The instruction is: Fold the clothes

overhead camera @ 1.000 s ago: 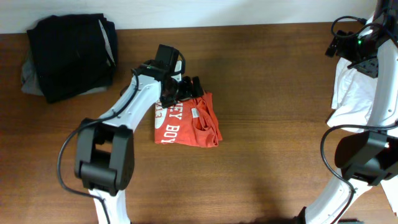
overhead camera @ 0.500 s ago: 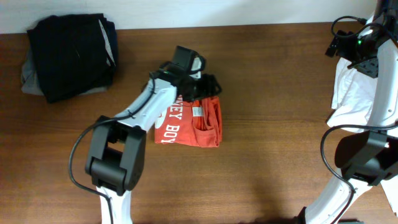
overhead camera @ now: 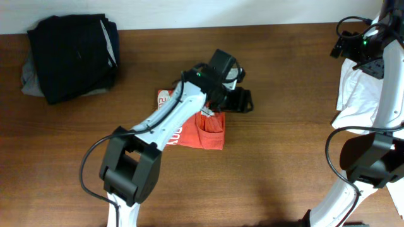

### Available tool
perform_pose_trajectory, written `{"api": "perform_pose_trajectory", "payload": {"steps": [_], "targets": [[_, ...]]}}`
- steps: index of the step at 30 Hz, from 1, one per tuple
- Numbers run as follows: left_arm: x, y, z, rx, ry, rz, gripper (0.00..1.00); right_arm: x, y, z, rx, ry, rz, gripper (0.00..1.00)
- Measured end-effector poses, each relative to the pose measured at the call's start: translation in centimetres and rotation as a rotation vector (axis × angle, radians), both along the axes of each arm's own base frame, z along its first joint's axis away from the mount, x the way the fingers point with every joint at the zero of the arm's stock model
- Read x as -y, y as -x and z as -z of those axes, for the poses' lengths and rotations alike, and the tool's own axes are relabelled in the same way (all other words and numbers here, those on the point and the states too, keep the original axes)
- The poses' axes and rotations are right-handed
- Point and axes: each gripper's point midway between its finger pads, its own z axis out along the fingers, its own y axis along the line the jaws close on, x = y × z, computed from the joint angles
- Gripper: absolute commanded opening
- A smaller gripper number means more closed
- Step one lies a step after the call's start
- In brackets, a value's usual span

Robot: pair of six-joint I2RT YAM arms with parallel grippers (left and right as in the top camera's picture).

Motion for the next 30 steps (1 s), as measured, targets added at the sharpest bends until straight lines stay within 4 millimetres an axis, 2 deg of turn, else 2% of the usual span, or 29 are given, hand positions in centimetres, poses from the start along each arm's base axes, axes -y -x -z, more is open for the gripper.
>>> {"api": "perform_pose_trajectory", "payload": {"steps": [1,3,4,8,11,13,16,18,19,23,26,28,30], "targets": [[-2.4,-0.4,-0.1,0.004,-0.101,-0.054,0.8,0.0,0.0,0.0,0.0,0.0,-0.001,0.98],[-5.0,-1.1,0.1,0.013,-0.197,-0.117,0.8,0.0,0.0,0.0,0.0,0.0,0.0,0.98],[-5.6,-1.3,0.3,0.018,-0.221,-0.134,0.8,0.0,0.0,0.0,0.0,0.0,0.0,0.98],[-5.4,-1.3,1.8,0.025,-0.275,-0.151,0.79,0.0,0.0,0.0,0.0,0.0,0.0,0.98],[-4.9,-1.2,5.8,-0.018,-0.327,-0.142,0.79,0.0,0.0,0.0,0.0,0.0,0.0,0.98],[-5.1,-1.1,7.4,-0.038,-0.351,-0.141,0.79,0.0,0.0,0.0,0.0,0.0,0.0,0.98],[-5.2,-1.2,7.5,-0.033,-0.354,-0.145,0.6,0.0,0.0,0.0,0.0,0.0,-0.001,0.98],[-5.2,-1.3,7.5,-0.033,-0.355,-0.155,0.29,0.0,0.0,0.0,0.0,0.0,-0.001,0.98],[-5.2,-1.4,7.5,-0.028,-0.356,-0.156,0.02,0.0,0.0,0.0,0.0,0.0,0.0,0.98],[-4.1,-1.3,7.4,-0.005,-0.343,-0.145,0.01,0.0,0.0,0.0,0.0,0.0,0.0,0.98],[-2.6,-0.1,7.3,0.004,-0.341,-0.106,0.01,0.0,0.0,0.0,0.0,0.0,0.0,0.98],[-2.3,0.6,7.2,-0.007,-0.353,-0.088,0.15,0.0,0.0,0.0,0.0,0.0,0.0,0.98],[-3.2,0.8,6.3,-0.02,-0.4,-0.095,0.25,0.0,0.0,0.0,0.0,0.0,-0.001,0.98]]}}
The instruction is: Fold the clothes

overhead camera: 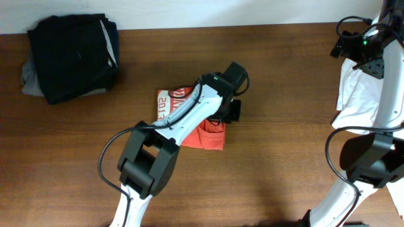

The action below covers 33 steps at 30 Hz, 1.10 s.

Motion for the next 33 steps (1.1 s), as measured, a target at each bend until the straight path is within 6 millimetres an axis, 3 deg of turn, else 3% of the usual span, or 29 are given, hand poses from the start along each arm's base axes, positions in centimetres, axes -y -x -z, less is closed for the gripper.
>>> {"api": "perform_pose_trajectory", "payload": {"steps": [1,2,4,6,10,14,16,23,33], "targets": [[-0.6,-0.1,-0.5,0.001,-0.029,-0.002,0.38,0.0,0.0,0.0,0.0,0.0,0.001,0.98],[-1.4,-0.8,-2.0,0.031,-0.082,-0.017,0.75,0.0,0.0,0.0,0.0,0.0,0.0,0.98],[-2.4,-1.5,-4.1,0.071,-0.137,-0.037,0.84,0.0,0.0,0.0,0.0,0.0,0.0,0.98],[-3.7,-1.8,-5.3,0.082,-0.184,-0.106,0.85,0.0,0.0,0.0,0.001,0.0,0.001,0.98],[-5.2,-2.8,-4.5,0.071,-0.204,-0.171,0.85,0.0,0.0,0.0,0.001,0.0,0.0,0.98],[-5.3,-3.4,-0.5,0.016,-0.219,-0.12,0.75,0.0,0.0,0.0,0.0,0.0,0.001,0.98],[-4.9,-3.6,0.0,0.015,-0.207,-0.102,0.71,0.0,0.0,0.0,0.0,0.0,0.0,0.98],[-4.1,-3.4,0.0,-0.009,-0.15,-0.059,0.01,0.0,0.0,0.0,0.0,0.0,0.0,0.98],[-4.0,-3.7,-0.3,-0.007,-0.135,-0.058,0.01,0.0,0.0,0.0,0.0,0.0,0.0,0.98]]}}
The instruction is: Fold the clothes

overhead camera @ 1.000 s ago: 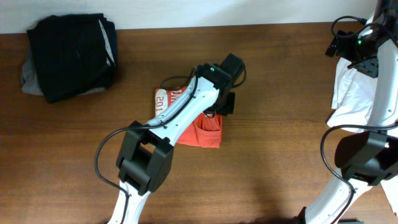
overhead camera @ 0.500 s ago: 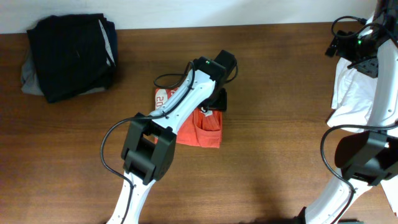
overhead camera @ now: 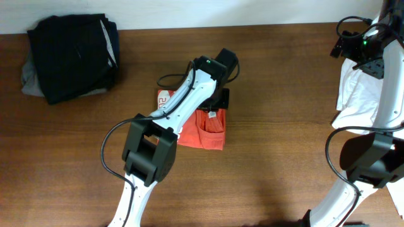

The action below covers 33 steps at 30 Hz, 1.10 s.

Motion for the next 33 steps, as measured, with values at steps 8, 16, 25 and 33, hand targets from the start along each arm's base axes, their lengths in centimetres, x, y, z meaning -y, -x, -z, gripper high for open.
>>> {"api": "perform_pose_trajectory", "payload": {"steps": [8,16,25,33], "targets": [[4.0,0.8,-0.8,-0.003,0.123,0.054,0.0,0.0,0.0,0.0,0.0,0.0,0.0,0.98],[9.1,4.3,3.6,-0.047,0.115,0.171,0.67,0.0,0.0,0.0,0.0,0.0,0.0,0.98],[8.6,4.2,-4.2,-0.035,0.127,0.192,0.77,0.0,0.0,0.0,0.0,0.0,0.0,0.99],[1.6,1.4,-9.1,0.013,0.094,0.068,0.76,0.0,0.0,0.0,0.0,0.0,0.0,0.98]]}}
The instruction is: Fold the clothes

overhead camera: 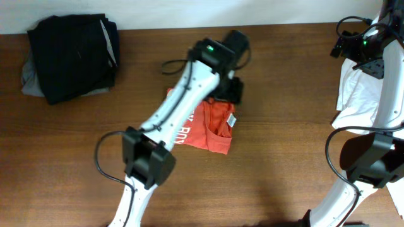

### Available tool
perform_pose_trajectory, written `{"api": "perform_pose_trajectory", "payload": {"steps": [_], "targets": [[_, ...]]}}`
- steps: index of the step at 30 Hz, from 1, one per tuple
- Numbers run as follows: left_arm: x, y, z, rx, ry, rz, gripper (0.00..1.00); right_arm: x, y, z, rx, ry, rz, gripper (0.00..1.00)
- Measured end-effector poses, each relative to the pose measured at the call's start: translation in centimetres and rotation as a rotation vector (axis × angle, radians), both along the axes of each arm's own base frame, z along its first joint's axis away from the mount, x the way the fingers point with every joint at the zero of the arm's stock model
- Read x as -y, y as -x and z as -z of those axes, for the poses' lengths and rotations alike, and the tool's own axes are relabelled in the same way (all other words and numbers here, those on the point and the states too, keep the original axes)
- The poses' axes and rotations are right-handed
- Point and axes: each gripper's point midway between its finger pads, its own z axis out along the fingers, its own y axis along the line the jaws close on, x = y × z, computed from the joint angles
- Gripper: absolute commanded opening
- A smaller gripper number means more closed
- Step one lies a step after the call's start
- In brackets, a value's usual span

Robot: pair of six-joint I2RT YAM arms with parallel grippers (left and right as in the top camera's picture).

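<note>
A red garment with white lettering [203, 129] lies folded into a rough rectangle at the middle of the table, slightly skewed, its label showing at the right edge. My left gripper [231, 92] is down on its upper right corner, and its dark fingers seem shut on the cloth there. The left arm crosses the garment and hides its upper left part. My right gripper [344, 45] hangs at the far right above a white cloth; its jaws are too small and dark to read.
A stack of folded dark clothes [69, 53] with a grey piece underneath sits at the back left corner. White cloth [356, 94] lies heaped at the right edge beside the right arm. The brown wooden table [284, 157] runs to a pale wall at the back.
My left gripper has moved a little right and toward the back. The red garment has shifted right with it and turned slightly. The right arm has not moved.
My left gripper first stood over the garment's right side, reaching past its edge. Then it sat lower over the upper right corner, then drew in on that corner. Now the corner and the whole garment lie further right. The right arm stayed still throughout.
</note>
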Motion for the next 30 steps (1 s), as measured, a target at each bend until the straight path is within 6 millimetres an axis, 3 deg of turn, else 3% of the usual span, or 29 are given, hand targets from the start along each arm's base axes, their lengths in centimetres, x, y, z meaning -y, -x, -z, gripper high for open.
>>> {"api": "perform_pose_trajectory", "payload": {"steps": [3,5,11,13,20,25,27,30], "targets": [[-3.1,-3.2,3.1,-0.001,0.004,-0.086,0.75,0.0,0.0,0.0,0.0,0.0,0.0,0.98],[-3.7,-3.6,5.7,-0.045,0.041,-0.089,0.75,0.0,0.0,0.0,0.0,0.0,0.0,0.98],[-0.9,-0.5,10.1,-0.15,0.105,-0.012,0.75,0.0,0.0,0.0,0.0,0.0,0.0,0.99],[0.6,0.5,11.0,-0.156,0.123,0.024,0.69,0.0,0.0,0.0,0.0,0.0,0.0,0.98],[3.8,3.0,10.8,-0.191,0.169,0.097,0.67,0.0,0.0,0.0,0.0,0.0,0.0,0.98],[7.5,7.0,10.3,-0.217,0.167,0.206,0.67,0.0,0.0,0.0,0.0,0.0,0.0,0.98],[8.3,7.8,8.5,-0.221,0.168,0.228,0.68,0.0,0.0,0.0,0.0,0.0,0.0,0.98],[8.4,4.8,4.4,-0.071,0.171,0.218,0.71,0.0,0.0,0.0,0.0,0.0,0.0,0.98]]}}
